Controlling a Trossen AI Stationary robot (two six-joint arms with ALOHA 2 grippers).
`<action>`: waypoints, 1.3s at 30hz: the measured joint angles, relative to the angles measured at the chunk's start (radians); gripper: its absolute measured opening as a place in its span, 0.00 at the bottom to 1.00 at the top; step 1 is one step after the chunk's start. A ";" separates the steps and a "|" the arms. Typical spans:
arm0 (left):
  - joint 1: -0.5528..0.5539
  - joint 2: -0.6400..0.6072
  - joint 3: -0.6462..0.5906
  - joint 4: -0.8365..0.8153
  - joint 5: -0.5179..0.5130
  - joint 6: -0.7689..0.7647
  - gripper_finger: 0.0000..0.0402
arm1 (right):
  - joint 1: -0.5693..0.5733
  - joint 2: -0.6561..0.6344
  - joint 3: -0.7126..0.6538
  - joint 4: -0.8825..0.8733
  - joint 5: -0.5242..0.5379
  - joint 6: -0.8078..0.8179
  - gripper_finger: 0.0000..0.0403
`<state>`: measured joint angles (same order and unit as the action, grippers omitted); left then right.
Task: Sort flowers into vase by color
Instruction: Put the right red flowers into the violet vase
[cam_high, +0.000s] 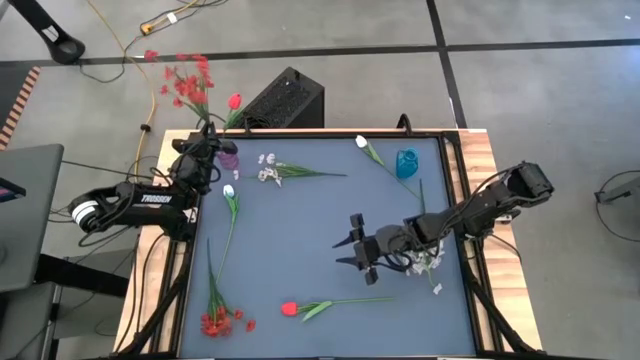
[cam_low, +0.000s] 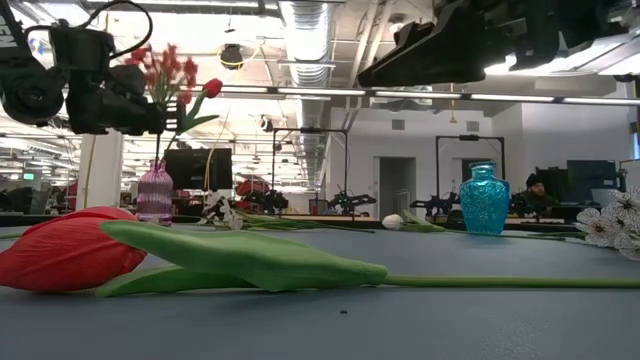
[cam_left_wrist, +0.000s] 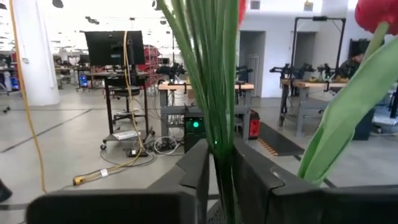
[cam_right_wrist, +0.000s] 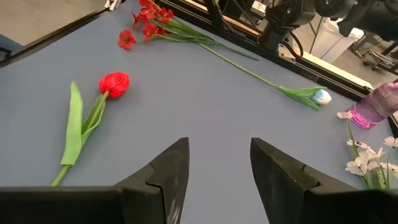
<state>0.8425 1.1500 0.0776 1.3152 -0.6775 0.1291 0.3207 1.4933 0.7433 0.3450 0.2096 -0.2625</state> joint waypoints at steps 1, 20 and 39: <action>-0.001 0.000 0.000 -0.003 0.000 0.002 0.17 | 0.000 0.000 0.000 0.000 0.000 0.000 0.49; -0.096 -0.089 0.014 -0.342 0.005 -0.001 0.29 | 0.000 0.000 0.000 -0.001 0.000 -0.004 0.49; -0.103 -0.229 0.250 -1.130 -0.034 -0.151 0.29 | 0.021 0.000 0.000 0.000 0.000 0.008 0.49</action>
<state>0.7391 0.9215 0.3279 0.1848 -0.7116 -0.0217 0.3420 1.4933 0.7433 0.3447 0.2097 -0.2545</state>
